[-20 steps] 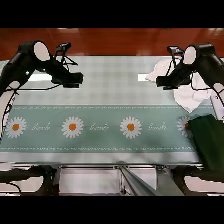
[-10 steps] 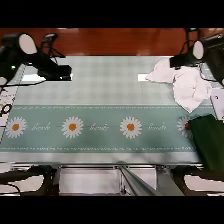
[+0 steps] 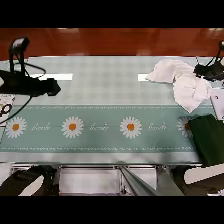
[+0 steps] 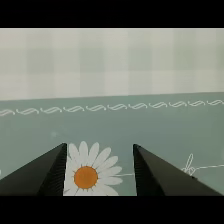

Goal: Fold the shirts.

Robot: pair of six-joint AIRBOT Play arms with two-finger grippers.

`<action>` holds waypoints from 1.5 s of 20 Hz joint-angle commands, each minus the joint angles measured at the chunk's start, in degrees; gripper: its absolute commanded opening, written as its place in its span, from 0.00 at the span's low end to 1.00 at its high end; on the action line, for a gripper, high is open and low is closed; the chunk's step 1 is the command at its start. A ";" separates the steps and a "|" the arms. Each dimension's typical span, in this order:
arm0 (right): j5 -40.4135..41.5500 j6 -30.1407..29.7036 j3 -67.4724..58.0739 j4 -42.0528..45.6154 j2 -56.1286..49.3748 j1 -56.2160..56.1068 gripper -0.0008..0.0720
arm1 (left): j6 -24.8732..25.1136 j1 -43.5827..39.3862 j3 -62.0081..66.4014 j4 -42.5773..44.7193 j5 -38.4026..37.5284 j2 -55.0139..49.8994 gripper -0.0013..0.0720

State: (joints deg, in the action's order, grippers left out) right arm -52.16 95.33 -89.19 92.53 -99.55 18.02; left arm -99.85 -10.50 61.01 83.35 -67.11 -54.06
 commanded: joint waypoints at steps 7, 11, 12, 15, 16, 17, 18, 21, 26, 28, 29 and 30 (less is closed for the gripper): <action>-0.44 -6.03 -0.59 -6.75 -6.97 -3.72 0.05 | -7.37 -1.05 -11.61 -1.79 11.91 2.21 0.70; -7.93 -6.03 -6.88 -8.15 -3.02 -4.59 0.05 | -7.37 3.17 -11.26 5.40 11.15 3.41 0.70; -8.13 -6.03 -8.50 -8.24 -0.35 -4.70 0.05 | -7.34 5.88 -10.80 6.32 10.64 4.33 0.70; -7.78 -6.01 -12.90 -10.08 8.57 -5.73 0.05 | -7.37 14.29 -10.58 6.21 9.97 8.20 0.70; -8.00 -6.03 -13.73 -10.23 12.00 -6.75 0.05 | -7.37 15.93 -10.60 6.21 8.48 9.18 0.67; -7.91 -6.34 -14.01 -9.86 15.32 -8.09 0.05 | -6.97 17.77 -10.60 6.23 5.90 10.14 0.53; -7.78 -6.91 -14.34 -9.53 18.51 -9.60 0.05 | -5.35 18.93 -10.62 6.21 4.00 10.84 0.48; -7.78 -7.06 -17.97 -8.98 26.53 -14.62 0.05 | -0.02 19.78 -10.67 5.25 2.34 12.52 0.48; -7.87 -7.04 -29.14 -7.61 33.44 -26.16 0.05 | 5.31 19.76 -10.86 -4.35 3.96 12.96 0.48; -6.97 -7.04 -30.38 -7.28 35.50 -31.74 0.05 | 6.43 19.76 -11.58 -7.69 5.14 12.96 0.48; -7.23 -7.04 -30.38 -7.32 36.22 -34.80 0.05 | 6.43 19.76 -12.11 -8.90 5.55 12.98 0.48; -7.58 -7.48 -30.36 -7.32 36.46 -38.07 0.05 | 6.78 19.76 -12.79 -10.21 5.97 12.98 0.48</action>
State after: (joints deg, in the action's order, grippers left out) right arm -59.61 88.27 -117.64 84.66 -65.43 -12.36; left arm -95.18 9.13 49.34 78.46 -62.59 -41.23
